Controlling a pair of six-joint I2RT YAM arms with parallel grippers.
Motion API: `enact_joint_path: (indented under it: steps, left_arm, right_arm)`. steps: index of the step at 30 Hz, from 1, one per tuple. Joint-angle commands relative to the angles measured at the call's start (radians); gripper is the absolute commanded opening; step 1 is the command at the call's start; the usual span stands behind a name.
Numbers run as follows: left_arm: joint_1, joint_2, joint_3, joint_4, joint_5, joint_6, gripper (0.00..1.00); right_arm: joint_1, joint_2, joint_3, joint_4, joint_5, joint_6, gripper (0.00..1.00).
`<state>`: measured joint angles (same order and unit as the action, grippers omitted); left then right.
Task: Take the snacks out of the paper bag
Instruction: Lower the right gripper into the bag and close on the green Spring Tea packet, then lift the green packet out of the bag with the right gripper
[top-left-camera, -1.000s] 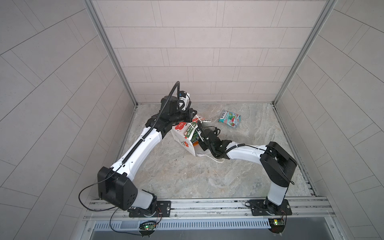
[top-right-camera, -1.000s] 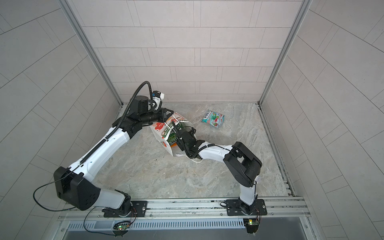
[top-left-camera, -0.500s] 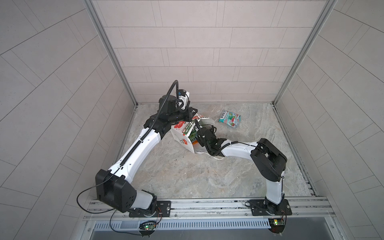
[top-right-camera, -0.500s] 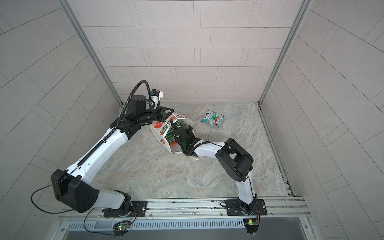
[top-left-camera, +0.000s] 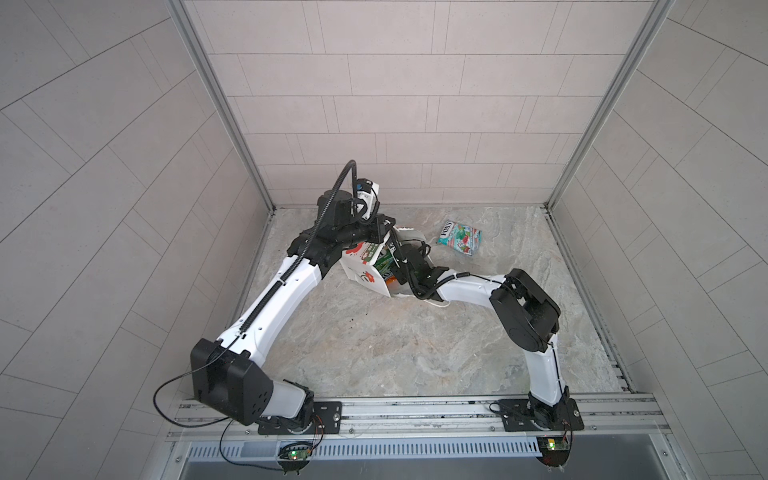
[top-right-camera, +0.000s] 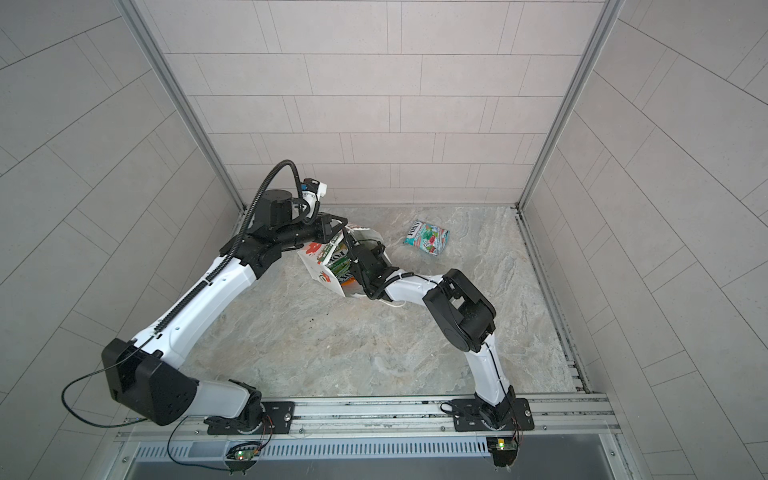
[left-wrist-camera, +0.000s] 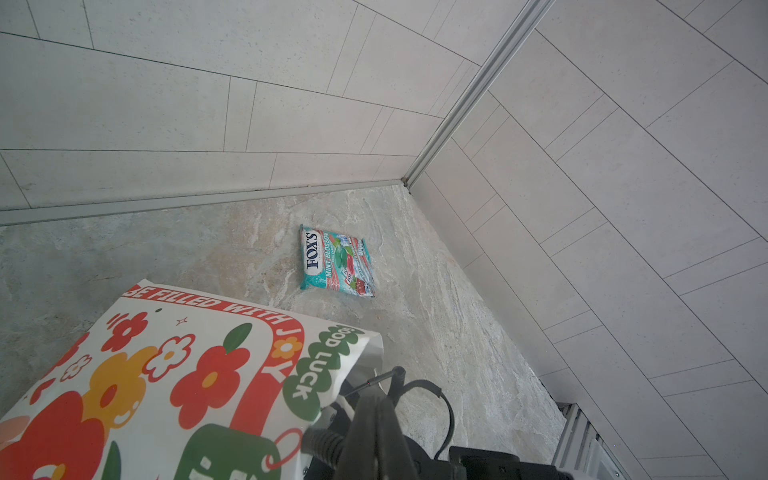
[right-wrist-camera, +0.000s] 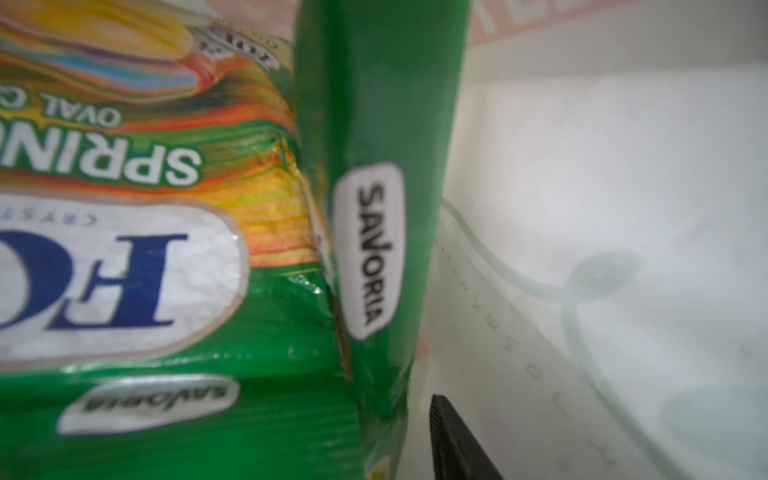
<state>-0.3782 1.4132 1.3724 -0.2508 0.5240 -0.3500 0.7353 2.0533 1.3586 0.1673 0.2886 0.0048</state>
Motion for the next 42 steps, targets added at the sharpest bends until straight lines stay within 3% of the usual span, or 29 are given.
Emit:
enact_joint_path:
  steps: [1,4,6,11,13,24,42]
  left_arm:
    - [-0.007,-0.033,-0.005,0.025,0.011,0.009,0.0]
    - [-0.007,-0.035,-0.007,0.025,0.01,0.01,0.0]
    - [-0.007,-0.035,-0.007,0.024,0.005,0.01,0.0]
    - [-0.007,-0.043,-0.01,0.017,-0.027,0.019,0.0]
    - [-0.006,-0.044,-0.013,0.012,-0.044,0.024,0.0]
    - [-0.005,-0.057,-0.033,-0.002,-0.194,0.031,0.0]
    - [-0.005,-0.049,-0.046,0.007,-0.227,0.026,0.0]
  right_arm:
    - [-0.015,0.028,0.03,-0.02,-0.048,0.016,0.5]
    - [-0.026,0.043,0.048,-0.016,-0.091,0.008,0.51]
    - [-0.033,0.047,0.054,-0.005,-0.125,0.003,0.45]
    - [-0.046,0.027,0.044,0.02,-0.205,-0.016,0.08]
    - [-0.046,0.001,0.029,0.022,-0.216,-0.014,0.0]
    - [-0.047,-0.211,-0.125,0.035,-0.239,0.025,0.0]
    - [-0.048,-0.556,-0.308,-0.112,-0.296,0.019,0.0]
